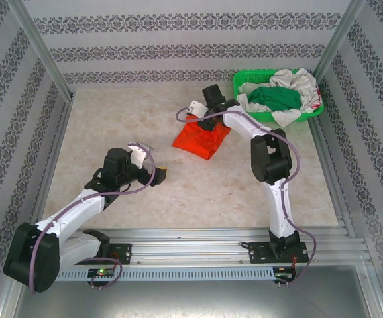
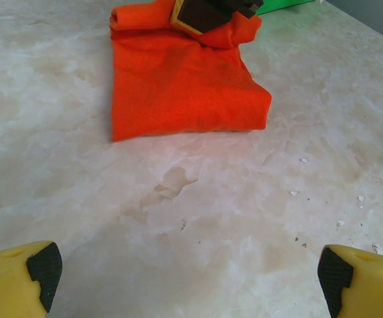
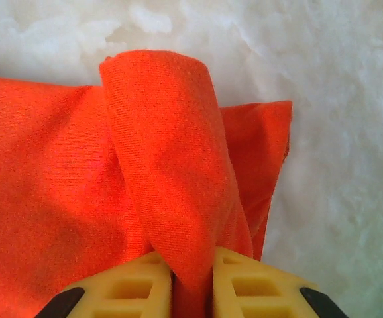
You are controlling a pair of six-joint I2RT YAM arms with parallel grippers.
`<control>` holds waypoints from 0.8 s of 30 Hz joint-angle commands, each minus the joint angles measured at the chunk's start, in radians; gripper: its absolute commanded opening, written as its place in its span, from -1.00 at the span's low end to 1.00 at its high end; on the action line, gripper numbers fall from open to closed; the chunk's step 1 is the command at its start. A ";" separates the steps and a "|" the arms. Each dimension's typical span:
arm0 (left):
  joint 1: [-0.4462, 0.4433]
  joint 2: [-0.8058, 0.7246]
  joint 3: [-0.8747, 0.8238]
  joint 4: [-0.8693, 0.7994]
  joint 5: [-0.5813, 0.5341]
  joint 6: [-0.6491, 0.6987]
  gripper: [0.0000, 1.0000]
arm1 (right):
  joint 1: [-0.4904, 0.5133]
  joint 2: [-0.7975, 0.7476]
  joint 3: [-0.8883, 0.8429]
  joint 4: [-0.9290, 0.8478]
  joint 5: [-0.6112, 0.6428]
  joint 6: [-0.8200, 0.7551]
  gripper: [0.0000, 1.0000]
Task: Fold and stack the t-shirts
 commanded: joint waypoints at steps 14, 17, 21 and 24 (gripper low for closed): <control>-0.019 0.016 0.008 0.069 -0.010 -0.018 1.00 | -0.001 -0.192 -0.221 0.159 0.027 0.208 -0.59; -0.019 0.023 0.012 0.068 -0.009 -0.019 1.00 | -0.013 -0.171 -0.218 0.156 0.032 0.233 -0.56; -0.019 0.030 0.020 0.063 -0.009 -0.015 1.00 | -0.024 -0.148 -0.211 0.165 0.033 0.246 -0.54; -0.020 0.037 0.023 0.066 -0.012 -0.017 1.00 | -0.025 -0.156 -0.207 0.173 0.042 0.251 -0.24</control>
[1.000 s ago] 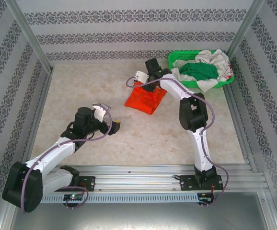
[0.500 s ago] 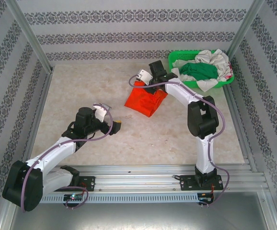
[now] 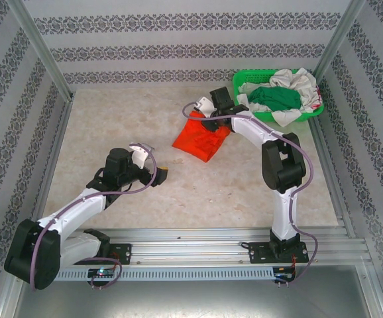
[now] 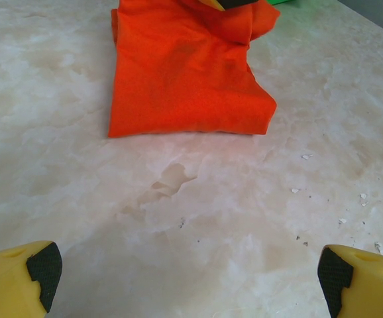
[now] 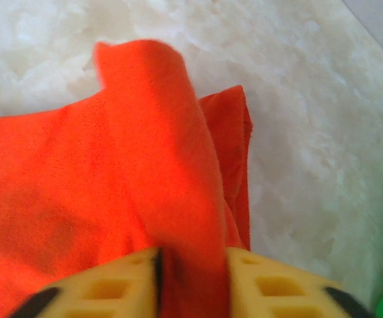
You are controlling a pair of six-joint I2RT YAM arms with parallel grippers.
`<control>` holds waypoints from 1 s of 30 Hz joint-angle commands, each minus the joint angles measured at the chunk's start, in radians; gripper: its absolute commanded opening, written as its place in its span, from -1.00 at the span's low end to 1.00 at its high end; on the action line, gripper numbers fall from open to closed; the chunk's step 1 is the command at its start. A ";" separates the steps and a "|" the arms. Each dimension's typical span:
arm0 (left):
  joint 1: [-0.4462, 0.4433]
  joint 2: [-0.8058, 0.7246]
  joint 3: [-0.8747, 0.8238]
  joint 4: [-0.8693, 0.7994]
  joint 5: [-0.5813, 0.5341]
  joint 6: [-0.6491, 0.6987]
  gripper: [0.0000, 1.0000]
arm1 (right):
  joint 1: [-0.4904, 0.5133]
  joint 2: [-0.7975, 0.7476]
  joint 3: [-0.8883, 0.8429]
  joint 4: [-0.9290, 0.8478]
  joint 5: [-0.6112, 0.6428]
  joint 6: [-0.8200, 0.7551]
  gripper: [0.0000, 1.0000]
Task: Fold and stack the t-shirts
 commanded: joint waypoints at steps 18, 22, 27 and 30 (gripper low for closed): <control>-0.036 0.449 0.361 0.039 -0.240 -0.262 1.00 | -0.007 -0.326 -0.393 0.333 0.055 0.475 0.38; -0.048 0.629 0.544 -0.025 -0.186 -0.273 1.00 | -0.020 -0.380 -0.499 0.364 0.021 0.713 0.37; -0.055 0.789 0.681 -0.003 -0.096 -0.280 1.00 | -0.024 -0.384 -0.605 0.430 -0.009 0.897 0.39; -0.071 0.879 0.791 -0.074 -0.064 -0.248 1.00 | -0.024 -0.369 -0.642 0.457 -0.006 0.984 0.38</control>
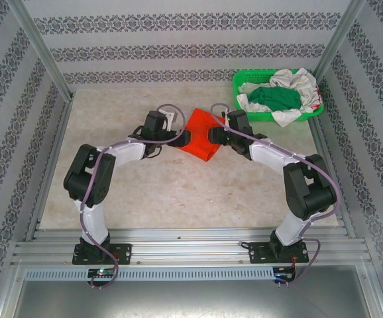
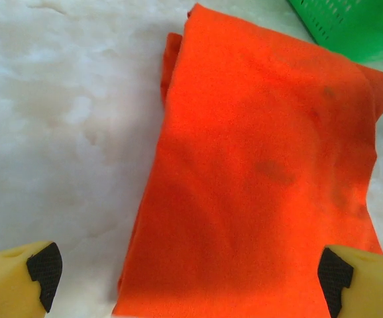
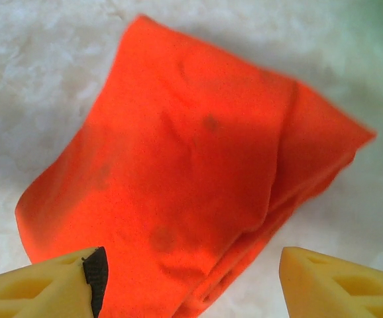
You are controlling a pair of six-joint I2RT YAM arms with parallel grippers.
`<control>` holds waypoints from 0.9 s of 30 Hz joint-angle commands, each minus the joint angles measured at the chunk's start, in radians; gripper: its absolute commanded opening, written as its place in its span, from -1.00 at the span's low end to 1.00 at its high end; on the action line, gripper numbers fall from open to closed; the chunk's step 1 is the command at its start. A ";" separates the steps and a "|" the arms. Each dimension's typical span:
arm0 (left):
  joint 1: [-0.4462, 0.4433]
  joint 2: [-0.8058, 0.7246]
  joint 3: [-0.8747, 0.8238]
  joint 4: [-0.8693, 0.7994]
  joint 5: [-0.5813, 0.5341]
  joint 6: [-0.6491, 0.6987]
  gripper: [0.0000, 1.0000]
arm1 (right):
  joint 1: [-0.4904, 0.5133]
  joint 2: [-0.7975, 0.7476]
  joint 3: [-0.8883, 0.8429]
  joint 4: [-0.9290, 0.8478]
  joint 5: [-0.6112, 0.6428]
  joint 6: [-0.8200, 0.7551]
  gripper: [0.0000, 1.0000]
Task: Fold and stack the t-shirts
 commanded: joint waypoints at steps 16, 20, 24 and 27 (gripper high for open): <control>-0.101 0.144 0.124 -0.204 0.076 0.029 0.91 | -0.016 0.054 -0.018 0.047 0.004 0.291 0.35; -0.122 0.083 -0.023 -0.117 0.102 -0.065 0.94 | -0.012 0.110 0.029 0.047 -0.015 0.304 0.32; -0.139 0.019 -0.164 -0.008 0.113 -0.182 0.94 | -0.017 0.158 0.069 0.029 -0.030 0.283 0.27; -0.156 -0.033 -0.254 0.114 0.142 -0.277 0.94 | -0.018 0.219 0.146 -0.031 -0.101 0.245 0.20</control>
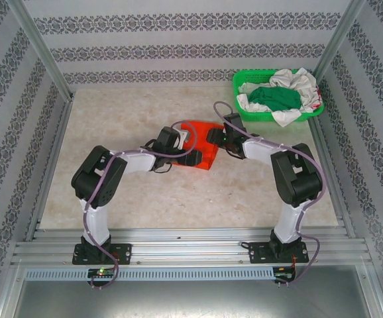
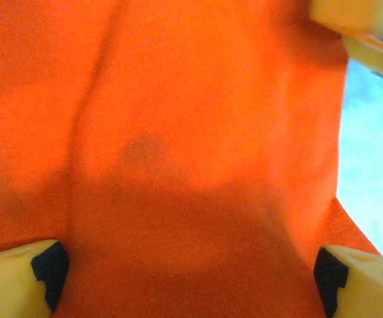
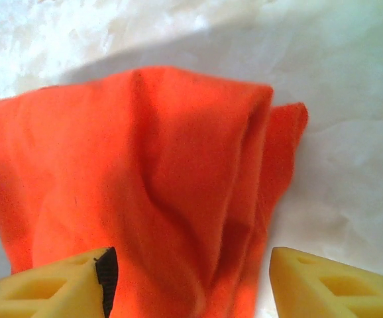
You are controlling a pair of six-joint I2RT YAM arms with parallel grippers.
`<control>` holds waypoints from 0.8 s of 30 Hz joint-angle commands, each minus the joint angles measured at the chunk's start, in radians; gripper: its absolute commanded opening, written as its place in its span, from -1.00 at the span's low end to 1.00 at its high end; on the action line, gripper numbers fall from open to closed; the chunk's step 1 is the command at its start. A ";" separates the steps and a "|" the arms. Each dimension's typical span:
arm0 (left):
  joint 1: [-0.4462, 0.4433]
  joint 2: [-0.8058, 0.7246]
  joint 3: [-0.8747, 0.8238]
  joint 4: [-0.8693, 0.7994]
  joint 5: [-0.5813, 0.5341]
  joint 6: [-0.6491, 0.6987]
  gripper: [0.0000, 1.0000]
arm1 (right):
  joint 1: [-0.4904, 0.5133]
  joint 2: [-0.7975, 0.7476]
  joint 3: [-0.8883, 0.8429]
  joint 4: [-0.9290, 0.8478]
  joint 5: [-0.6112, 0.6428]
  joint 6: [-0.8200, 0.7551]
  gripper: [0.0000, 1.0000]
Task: Fold and stack the t-shirts
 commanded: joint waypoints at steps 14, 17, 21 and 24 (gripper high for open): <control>-0.065 -0.344 -0.249 0.130 -0.135 -0.171 1.00 | 0.008 0.155 0.181 -0.109 -0.340 -0.205 -0.05; -0.041 -0.389 -0.249 0.032 -0.239 -0.141 1.00 | 0.019 0.121 0.151 -0.091 -0.343 -0.221 -0.07; 0.010 -0.389 -0.223 -0.071 -0.278 -0.173 1.00 | 0.028 0.013 0.047 0.001 -0.266 -0.189 0.04; 0.024 -0.371 -0.211 -0.056 -0.268 -0.180 1.00 | 0.030 -0.058 -0.023 0.078 -0.168 -0.159 0.21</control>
